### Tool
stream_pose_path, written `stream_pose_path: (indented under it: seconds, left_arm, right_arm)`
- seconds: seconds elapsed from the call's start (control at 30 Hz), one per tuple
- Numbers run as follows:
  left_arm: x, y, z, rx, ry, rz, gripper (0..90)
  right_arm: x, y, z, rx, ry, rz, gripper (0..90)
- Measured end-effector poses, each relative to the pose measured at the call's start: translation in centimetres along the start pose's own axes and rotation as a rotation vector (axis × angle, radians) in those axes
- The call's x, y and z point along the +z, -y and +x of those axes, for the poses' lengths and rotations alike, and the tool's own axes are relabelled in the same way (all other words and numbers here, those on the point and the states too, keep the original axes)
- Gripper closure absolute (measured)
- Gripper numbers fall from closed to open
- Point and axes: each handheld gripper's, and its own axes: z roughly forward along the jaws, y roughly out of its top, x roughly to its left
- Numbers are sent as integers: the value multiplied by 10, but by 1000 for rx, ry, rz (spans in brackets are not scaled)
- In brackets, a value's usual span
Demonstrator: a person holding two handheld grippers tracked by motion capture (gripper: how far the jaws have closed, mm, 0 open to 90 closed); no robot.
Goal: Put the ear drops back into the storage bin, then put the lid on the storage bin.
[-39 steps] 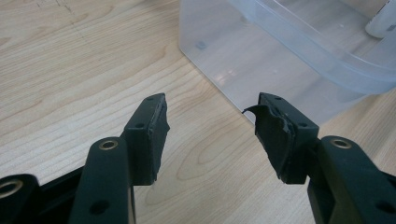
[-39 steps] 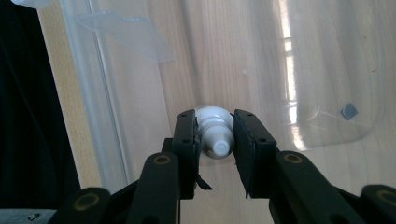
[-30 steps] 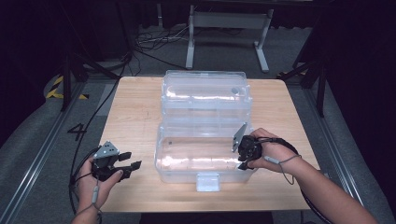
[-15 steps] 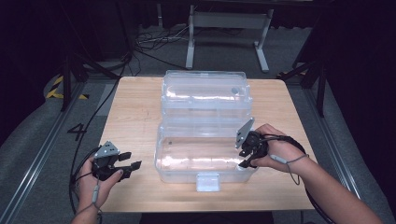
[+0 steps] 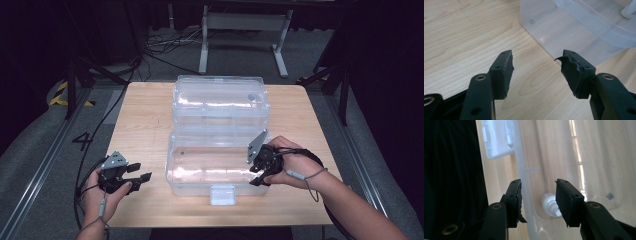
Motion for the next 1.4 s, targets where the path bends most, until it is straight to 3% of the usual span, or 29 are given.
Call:
stream_pose_path:
  seconds: [0.3, 0.6, 0.83, 1.0, 1.13, 1.27, 1.33, 1.4]
  left_arm:
    - [-1, -1, -1, 2, 5, -3, 435]
    - [1, -3, 0, -10, 17, -9, 410]
    - [6, -12, 2, -33, 46, -20, 333]
    - [5, -19, 1, -17, 59, -47, 293]
    - [2, -26, 2, 4, 46, -58, 288]
    - [-2, -37, -1, 52, 32, -58, 313]
    - [-4, -43, -3, 92, 33, -33, 333]
    - [-5, -50, -3, 102, 32, -22, 337]
  right_arm:
    - [14, -3, 5, 1, -31, 31, 574]
    - [34, -2, 5, -8, -34, 74, 675]
    - [47, -1, 7, -40, -35, 107, 767]
    - [48, -1, 8, -52, -34, 104, 810]
    - [48, -1, 11, -55, -15, 105, 822]
    - [48, -1, 12, -69, 1, 107, 824]
    - [48, -1, 12, -65, -1, 103, 823]
    - [48, 0, 12, -59, -6, 98, 823]
